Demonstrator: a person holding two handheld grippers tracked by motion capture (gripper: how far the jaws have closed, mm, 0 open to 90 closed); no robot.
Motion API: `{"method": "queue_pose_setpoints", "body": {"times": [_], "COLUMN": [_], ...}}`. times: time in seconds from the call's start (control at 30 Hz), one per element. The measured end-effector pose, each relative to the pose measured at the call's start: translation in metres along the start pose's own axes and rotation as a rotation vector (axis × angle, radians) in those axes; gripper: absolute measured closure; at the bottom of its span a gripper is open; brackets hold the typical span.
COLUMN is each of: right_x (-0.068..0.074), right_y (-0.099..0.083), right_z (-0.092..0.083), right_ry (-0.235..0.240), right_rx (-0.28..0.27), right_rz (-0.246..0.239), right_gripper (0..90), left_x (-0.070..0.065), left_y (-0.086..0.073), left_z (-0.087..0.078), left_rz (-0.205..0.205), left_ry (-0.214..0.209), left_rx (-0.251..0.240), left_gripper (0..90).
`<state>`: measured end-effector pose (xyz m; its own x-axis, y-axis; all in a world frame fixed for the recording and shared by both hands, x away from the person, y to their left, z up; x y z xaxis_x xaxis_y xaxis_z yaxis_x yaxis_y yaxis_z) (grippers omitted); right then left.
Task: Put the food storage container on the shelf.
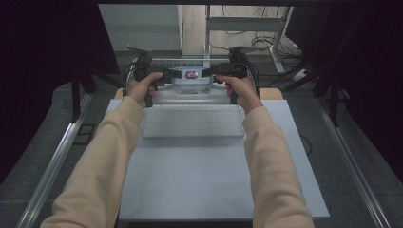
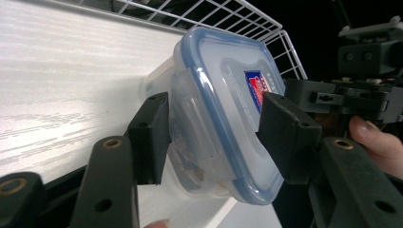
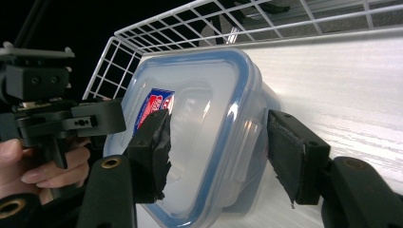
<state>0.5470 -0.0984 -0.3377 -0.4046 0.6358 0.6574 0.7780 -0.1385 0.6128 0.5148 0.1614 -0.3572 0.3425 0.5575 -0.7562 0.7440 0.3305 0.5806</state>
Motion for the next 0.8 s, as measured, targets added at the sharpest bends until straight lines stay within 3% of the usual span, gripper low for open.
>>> {"method": "queue_pose_setpoints", "body": {"times": [0.2,0.3,0.43,0.53,0.6,0.8], "right_x": [0.002,0.007,0.015,0.023,0.029,0.033], "right_y": [-0.001,-0.005,-0.008,-0.01,-0.013,-0.055], "right_z": [-0.001,0.002,0.0,-0.012,-0.024,-0.069], "right_ry": [-0.018,-0.039,-0.082,-0.1,-0.104,-0.033], "right_rx": [-0.008,-0.005,-0.022,-0.076,-0.13,-0.194], "right_rz": [-0.004,-0.031,-0.075,-0.132,-0.204,-0.433], "right_gripper": [39.7,26.7,12.4,8.8,8.8,12.7], "left_x": [-0.001,-0.004,-0.011,-0.024,-0.033,-0.043], "left_y": [-0.001,-0.001,0.0,-0.005,-0.015,-0.069], "left_z": [0.0,0.0,-0.009,-0.022,-0.034,-0.069], "left_rz": [0.014,0.054,0.097,0.204,0.283,0.445], "left_ry": [0.006,0.046,0.062,0.084,0.095,0.087], "left_rx": [-0.003,-0.022,-0.094,-0.131,-0.149,-0.148], "left_gripper": [44.3,35.1,23.6,21.1,20.0,20.0]}}
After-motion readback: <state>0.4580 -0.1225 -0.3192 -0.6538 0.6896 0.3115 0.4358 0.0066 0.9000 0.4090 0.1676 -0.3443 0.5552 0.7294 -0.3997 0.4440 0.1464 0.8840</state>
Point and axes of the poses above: each handheld gripper's, and its own axes: z roughly forward along the jaws, y roughly out of its top, x roughly to its left, the point moved 3 cm from there along z, roughly forward along the jaws, and after that the axes turned 11 degrees about -x, right-handed, at the moved point
